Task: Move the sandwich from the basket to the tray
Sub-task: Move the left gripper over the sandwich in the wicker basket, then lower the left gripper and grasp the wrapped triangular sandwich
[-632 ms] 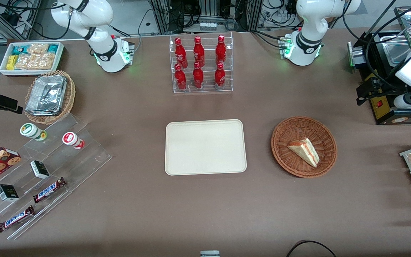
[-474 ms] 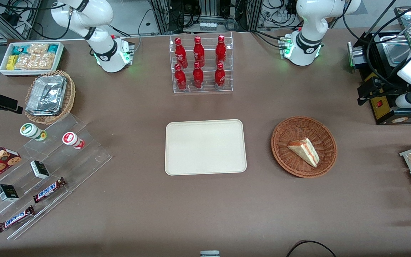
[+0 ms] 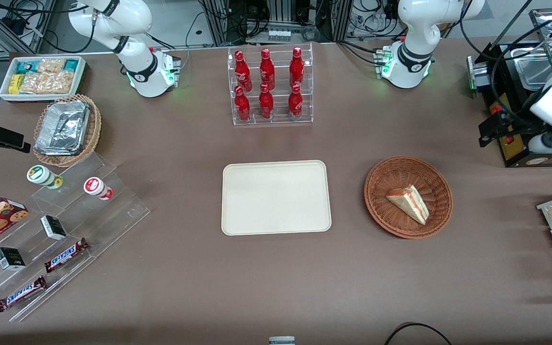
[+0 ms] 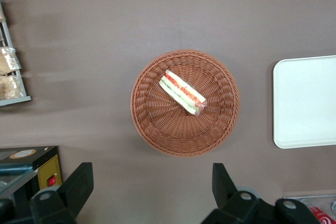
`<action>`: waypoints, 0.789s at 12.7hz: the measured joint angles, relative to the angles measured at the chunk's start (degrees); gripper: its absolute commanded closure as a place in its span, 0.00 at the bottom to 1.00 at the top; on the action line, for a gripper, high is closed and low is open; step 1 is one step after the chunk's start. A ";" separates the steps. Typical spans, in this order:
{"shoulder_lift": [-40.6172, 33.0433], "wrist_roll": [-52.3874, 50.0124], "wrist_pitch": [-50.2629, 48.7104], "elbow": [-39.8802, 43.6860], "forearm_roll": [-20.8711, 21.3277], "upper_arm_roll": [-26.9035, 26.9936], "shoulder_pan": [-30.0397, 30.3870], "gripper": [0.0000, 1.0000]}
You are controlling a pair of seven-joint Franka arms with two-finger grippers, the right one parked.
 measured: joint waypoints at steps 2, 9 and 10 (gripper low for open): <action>0.93 -0.60 5.18 -4.57 0.00 -0.02 0.00 0.00; 2.44 -23.96 29.04 -24.82 -0.23 -0.94 -2.23 0.00; 2.59 -27.88 31.02 -26.71 -0.23 -1.05 -3.16 0.00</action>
